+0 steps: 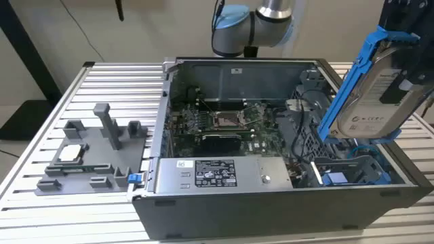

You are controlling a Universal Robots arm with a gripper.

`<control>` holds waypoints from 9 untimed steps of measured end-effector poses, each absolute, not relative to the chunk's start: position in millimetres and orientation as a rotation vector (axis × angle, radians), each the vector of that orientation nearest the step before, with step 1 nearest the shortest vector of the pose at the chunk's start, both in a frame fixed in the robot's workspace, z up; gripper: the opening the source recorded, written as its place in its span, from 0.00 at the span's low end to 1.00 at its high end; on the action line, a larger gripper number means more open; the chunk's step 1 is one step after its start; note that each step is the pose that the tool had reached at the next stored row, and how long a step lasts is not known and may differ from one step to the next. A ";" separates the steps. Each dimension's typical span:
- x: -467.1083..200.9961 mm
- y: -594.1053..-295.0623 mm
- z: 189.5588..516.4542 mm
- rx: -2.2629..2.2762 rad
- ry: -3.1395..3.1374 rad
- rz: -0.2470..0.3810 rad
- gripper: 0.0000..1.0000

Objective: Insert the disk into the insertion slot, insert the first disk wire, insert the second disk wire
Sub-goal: 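Insert the disk into the insertion slot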

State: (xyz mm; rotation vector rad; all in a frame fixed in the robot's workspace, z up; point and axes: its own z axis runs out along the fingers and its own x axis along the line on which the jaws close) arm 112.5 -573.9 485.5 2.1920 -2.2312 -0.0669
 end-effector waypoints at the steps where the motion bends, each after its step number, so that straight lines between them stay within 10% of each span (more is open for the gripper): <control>1: 112.5 -573.9 485.5 2.192 -2.231 -0.067 0.00; 9: 112.5 -573.9 485.5 2.194 -2.233 -0.071 0.00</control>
